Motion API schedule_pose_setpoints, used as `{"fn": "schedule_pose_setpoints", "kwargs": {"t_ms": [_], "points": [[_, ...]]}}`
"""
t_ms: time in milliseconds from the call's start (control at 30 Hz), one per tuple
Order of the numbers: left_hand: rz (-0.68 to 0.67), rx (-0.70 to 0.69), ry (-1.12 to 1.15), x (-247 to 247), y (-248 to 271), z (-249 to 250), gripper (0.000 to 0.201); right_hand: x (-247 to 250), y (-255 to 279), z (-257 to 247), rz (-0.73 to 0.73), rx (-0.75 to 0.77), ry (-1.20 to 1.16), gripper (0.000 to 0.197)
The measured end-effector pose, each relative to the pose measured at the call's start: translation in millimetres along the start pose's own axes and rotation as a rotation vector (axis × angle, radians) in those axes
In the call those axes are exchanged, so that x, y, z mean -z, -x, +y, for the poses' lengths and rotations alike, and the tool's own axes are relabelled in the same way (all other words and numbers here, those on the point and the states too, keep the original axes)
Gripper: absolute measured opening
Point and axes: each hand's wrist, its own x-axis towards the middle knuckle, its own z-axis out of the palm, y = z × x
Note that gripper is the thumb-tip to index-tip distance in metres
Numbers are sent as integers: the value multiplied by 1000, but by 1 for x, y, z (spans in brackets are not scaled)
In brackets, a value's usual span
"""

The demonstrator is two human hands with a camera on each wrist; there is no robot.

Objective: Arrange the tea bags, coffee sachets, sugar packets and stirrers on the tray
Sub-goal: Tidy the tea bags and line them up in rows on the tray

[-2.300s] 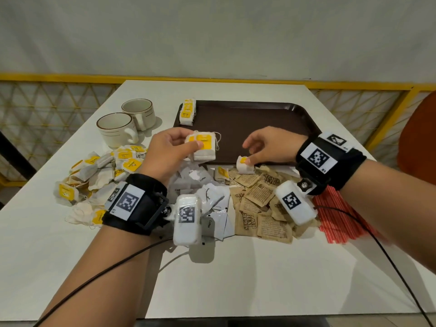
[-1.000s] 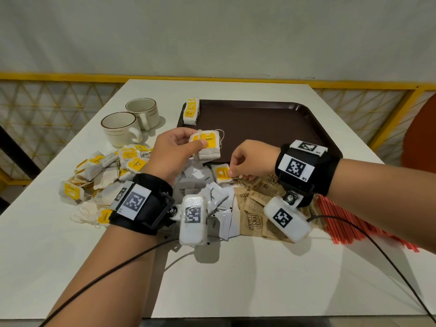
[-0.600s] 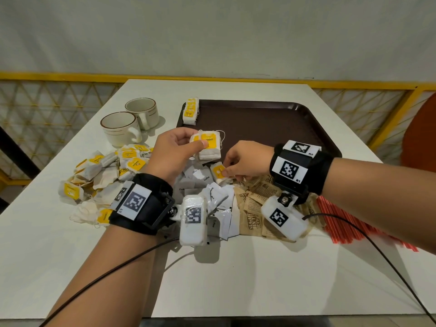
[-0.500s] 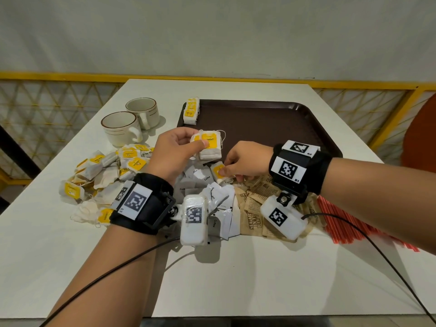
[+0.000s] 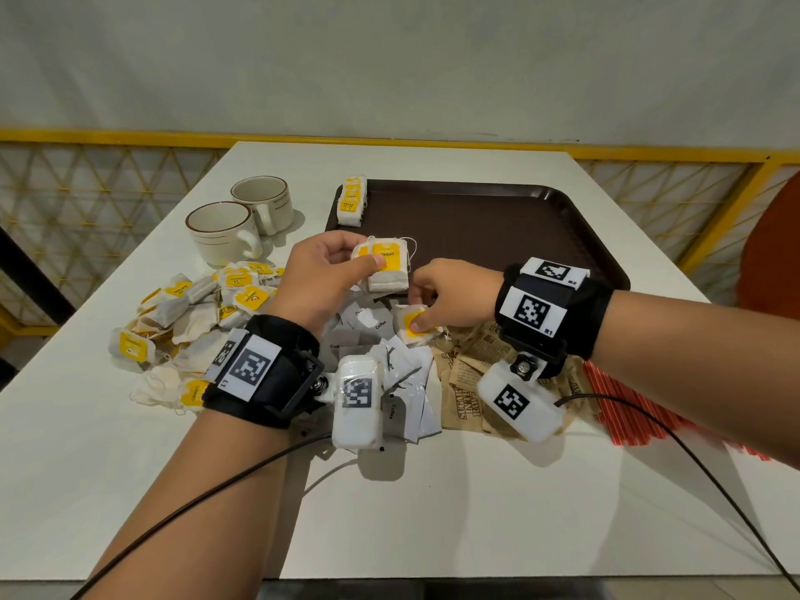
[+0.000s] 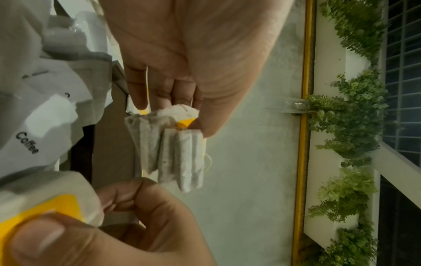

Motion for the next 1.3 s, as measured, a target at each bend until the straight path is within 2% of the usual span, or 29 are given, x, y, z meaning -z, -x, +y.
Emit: {"fn": "schedule_pose_setpoints", "kwargs": {"t_ms": [167,233,300,467,567,633,767,900,1000,1133,1233,1300], "points": [[-7,-7,-3,0,0,1,17,4,4,-2,18,43,-85,18],[-7,-7,-3,-1,0,0,17,5,7,-4,45,43,-160,29],[-6,-1,5,0,0,0,17,2,7,-6,62,23,-232,31],[44,2,50,9,-7,5,12,-1,3,-3,9,3,-368,41],[92,-30,-75,26,-23,15,15,20,2,1,-39,20,-471,42],[50,-39,-169,38,-40,26,16,39,-3,4,-32,38,-480,35],[-109,1,-404,44,-85,44,18,73,-25,12,75,54,-512,24],[-262,87,-637,36,-139,37,13,88,-64,17,126,94,-577,30],[-331,180,-671,29,-171,23,15,89,-96,18,125,125,-515,38],[-366,231,-700,24,-199,11,15,80,-134,20,121,103,-528,36],[-427,246,-815,25,-212,6,7,67,-155,20,90,85,-555,34],[-449,250,-871,27,-218,4,13,59,-164,19,82,92,-566,34]]}}
